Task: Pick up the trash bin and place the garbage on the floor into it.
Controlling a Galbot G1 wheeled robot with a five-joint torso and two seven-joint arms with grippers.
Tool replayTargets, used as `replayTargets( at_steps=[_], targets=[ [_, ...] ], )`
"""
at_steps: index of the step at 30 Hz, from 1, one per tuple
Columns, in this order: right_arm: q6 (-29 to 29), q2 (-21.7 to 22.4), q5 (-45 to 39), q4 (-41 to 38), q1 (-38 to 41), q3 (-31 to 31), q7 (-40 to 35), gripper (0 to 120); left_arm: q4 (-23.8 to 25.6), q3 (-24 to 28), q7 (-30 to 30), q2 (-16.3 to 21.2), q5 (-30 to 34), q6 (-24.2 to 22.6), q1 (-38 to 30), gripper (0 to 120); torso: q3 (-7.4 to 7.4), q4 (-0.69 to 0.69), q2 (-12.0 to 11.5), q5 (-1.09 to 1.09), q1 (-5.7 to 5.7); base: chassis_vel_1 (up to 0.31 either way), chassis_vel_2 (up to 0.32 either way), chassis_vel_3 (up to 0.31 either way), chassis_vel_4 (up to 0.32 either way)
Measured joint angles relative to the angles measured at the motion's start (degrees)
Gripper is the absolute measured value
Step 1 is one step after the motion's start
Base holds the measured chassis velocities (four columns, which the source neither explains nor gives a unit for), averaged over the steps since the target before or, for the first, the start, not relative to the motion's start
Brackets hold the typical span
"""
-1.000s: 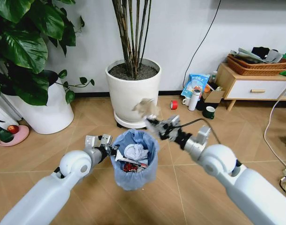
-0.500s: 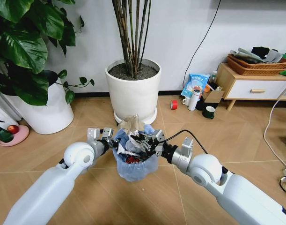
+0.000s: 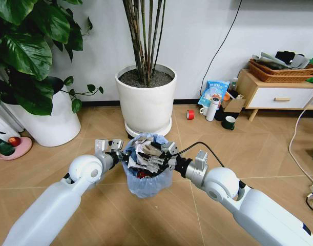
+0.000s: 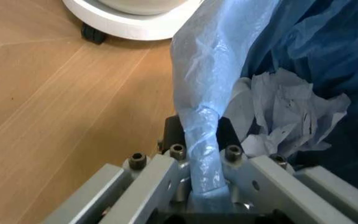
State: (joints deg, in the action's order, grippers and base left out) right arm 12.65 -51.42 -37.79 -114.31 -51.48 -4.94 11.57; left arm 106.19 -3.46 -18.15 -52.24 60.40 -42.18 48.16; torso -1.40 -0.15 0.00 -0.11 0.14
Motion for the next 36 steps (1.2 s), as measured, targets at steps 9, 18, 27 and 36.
replayTargets(
  at_steps=[9, 18, 27, 36],
  targets=[
    [0.18, -0.48, 0.27, 3.15, 1.07, -2.14, 0.03, 100, 0.12, 0.08, 0.07, -0.29, -0.16, 0.02, 0.03, 0, 0.0, 0.01, 0.0, 0.0, 0.0, 0.0, 0.0, 0.0, 0.0],
    [0.41, 0.83, 0.19, 2.26, -0.64, -0.12, 0.02, 100, 0.25, -0.53, 0.25, -0.16, -0.46, 0.04, 0.55, 0, 0.0, 0.0, 0.0, 0.0, 0.0, 0.0, 0.0, 0.0, 0.0],
    [0.16, 0.7, -1.61, -1.52, -2.38, 5.48, -2.56, 100, 0.03, -0.58, 0.5, -0.56, -1.94, 0.05, 1.17, 0, 0.0, 0.0, 0.0, 0.0, 0.0, 0.0, 0.0, 0.0, 0.0],
    [0.01, -1.24, -0.75, -2.18, -5.45, 12.23, -15.33, 100, 1.7, -3.13, 0.55, 0.47, -3.54, 0.05, 5.53, 0, 0.0, 0.0, 0.0, -0.01, 0.0, 0.0, 0.0, 0.0, 0.0]
  ],
)
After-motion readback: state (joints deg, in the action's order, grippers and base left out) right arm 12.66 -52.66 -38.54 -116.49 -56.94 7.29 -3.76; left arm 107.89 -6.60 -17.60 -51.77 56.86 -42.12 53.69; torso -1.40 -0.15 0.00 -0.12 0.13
